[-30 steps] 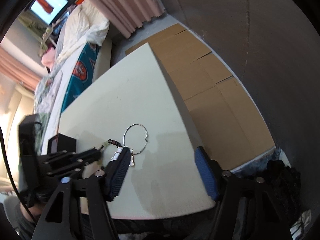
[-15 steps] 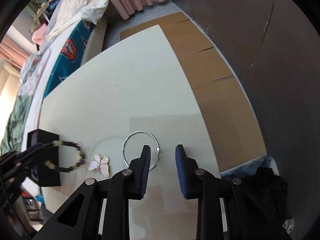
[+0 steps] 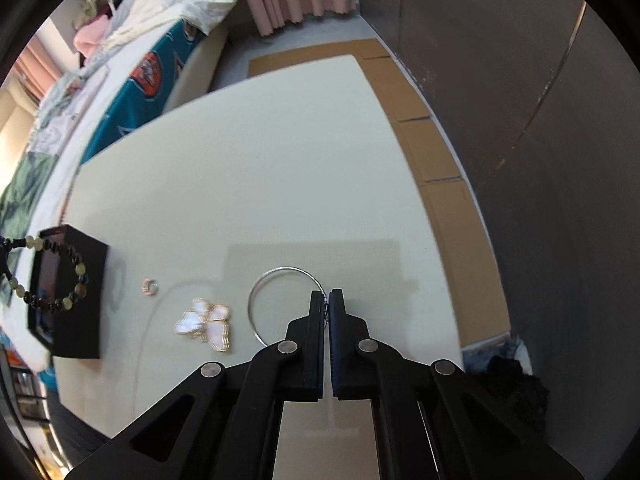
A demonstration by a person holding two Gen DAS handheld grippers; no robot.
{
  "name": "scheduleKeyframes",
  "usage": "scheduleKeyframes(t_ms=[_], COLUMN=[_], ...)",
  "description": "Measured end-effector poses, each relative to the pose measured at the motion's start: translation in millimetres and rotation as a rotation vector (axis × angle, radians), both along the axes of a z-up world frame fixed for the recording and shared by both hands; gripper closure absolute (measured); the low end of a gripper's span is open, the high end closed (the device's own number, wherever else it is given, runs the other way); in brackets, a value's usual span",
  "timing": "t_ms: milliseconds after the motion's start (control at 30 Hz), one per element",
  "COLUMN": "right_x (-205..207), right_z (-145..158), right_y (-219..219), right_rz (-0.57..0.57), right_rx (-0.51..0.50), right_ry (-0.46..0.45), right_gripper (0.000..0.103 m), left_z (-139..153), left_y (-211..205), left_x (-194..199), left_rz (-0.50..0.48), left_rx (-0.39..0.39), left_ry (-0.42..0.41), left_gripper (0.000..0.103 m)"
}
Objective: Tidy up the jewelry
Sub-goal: 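Drop bead bracelet in box with left tool while right tool grasps silver hoop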
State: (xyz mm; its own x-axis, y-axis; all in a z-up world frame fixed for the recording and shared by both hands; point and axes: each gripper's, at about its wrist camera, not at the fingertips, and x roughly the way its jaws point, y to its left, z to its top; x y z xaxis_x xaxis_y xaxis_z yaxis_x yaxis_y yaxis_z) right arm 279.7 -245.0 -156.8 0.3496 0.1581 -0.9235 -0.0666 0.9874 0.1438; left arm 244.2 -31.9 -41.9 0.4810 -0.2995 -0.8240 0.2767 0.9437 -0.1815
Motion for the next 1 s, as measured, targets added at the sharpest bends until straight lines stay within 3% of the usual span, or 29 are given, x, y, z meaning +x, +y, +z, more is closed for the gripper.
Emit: scheduleKeyframes(t_ms=[233,500,667,700,733,800,933,1000], right_x=[-9.7,-18.8,-9.2,-5.5,-2.8,-0.2,3.7,5.7], right_z=[22.0,47.5,42.7,38.3,33.7,25.8,8.5,-2.8], right_y=[22.6,48.0,39.7,34.9,30.3,21.1,15.5,16.3], right_rz=[0.027,0.074,0.039,0.022,0.010,-0.009,-0.013,-0.004], right_rx=[0.074,0.081,0.058,0.043,0.034,0.031,-0.010,-0.045], right_ry=[-0.068,-0.124,-0.066,-0.047,-0.029,-0.022,0.024,0.056], right_gripper=[0.101,0.101,0.101,0.095,0.075,0.049,0.050,0.061], left_z=[12.1,-1.1,-13.2,-15.0,-16.7,-19.9,-23.0,-23.5], left_y=[34.0,59.4,66.1,66.4,66.9,66.4,69.3,70.5], left_x=[-10.4,-13.1,-8.9,-9.3,-9.5,-9.8,-9.0,-8.4], left_rz=[0.056,0.093,0.109,0.108,0.106,0.102,0.108,0.110], left_rx=[-0.005,-0.029,-0.049,-0.049,-0.049,-0.044,-0.049,-0.051], left_ry=[-0.030,-0.011,0.010,0.013,0.015,0.021,0.029,0.032], left_gripper=[0.095,0.095,0.095,0.095,0.095,0.095,0.095,0.095])
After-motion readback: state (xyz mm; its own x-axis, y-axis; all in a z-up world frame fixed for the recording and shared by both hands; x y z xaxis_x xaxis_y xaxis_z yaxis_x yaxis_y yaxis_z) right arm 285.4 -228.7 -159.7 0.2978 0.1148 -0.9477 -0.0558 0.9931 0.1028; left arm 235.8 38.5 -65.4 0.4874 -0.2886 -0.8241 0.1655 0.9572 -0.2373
